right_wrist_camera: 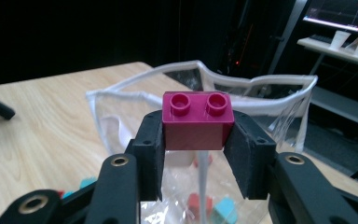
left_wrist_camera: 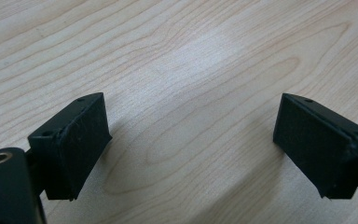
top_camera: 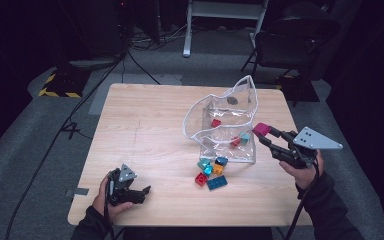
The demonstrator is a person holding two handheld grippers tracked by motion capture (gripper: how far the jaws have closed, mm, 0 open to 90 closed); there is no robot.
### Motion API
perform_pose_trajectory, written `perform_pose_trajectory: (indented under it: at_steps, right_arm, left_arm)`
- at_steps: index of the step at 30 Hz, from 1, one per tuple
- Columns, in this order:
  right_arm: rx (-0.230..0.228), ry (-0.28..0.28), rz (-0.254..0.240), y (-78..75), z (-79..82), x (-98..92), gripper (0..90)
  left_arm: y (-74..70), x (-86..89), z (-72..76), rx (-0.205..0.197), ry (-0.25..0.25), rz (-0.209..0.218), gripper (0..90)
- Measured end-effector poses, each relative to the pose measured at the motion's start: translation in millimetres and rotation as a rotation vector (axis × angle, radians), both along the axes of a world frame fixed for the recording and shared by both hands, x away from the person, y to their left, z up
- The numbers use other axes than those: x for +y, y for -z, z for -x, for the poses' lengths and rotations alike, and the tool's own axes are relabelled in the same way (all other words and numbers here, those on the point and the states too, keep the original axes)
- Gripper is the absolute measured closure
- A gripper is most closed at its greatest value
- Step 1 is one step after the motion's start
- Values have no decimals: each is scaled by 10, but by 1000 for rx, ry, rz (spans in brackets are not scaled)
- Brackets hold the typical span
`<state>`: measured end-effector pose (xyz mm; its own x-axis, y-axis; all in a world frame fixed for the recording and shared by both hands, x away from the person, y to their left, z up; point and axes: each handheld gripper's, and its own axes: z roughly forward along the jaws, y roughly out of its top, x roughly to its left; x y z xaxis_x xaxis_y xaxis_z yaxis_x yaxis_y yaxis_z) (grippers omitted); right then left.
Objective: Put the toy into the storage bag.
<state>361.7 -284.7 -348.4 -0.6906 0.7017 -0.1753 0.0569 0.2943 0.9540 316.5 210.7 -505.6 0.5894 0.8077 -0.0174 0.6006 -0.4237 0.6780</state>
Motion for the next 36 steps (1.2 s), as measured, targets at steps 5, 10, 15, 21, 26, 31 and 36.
perform_pose_trajectory:
  at_steps: [5,10,15,21,26,31,36]
  right_arm:
    - [-23,1,-11,-163,-52,44,592]
    - [-40,7,-14,-266,-112,120,592]
    - [-40,12,-6,-306,-188,202,592]
    - [-26,31,-8,-321,-316,264,592]
    - [-10,47,-2,-348,-441,359,592]
    - [2,51,3,-375,-534,451,592]
    - [14,66,21,-372,-611,526,592]
  left_arm:
    - [0,0,0,0,0,0,107]
    - [0,0,-1,-1,0,0,108]
    - [0,0,0,0,0,0,108]
    - [0,0,-1,0,0,1,107]
    - [0,0,-1,-1,0,0,107]
    - [0,0,0,0,0,0,107]
    - [0,0,-1,-1,0,0,107]
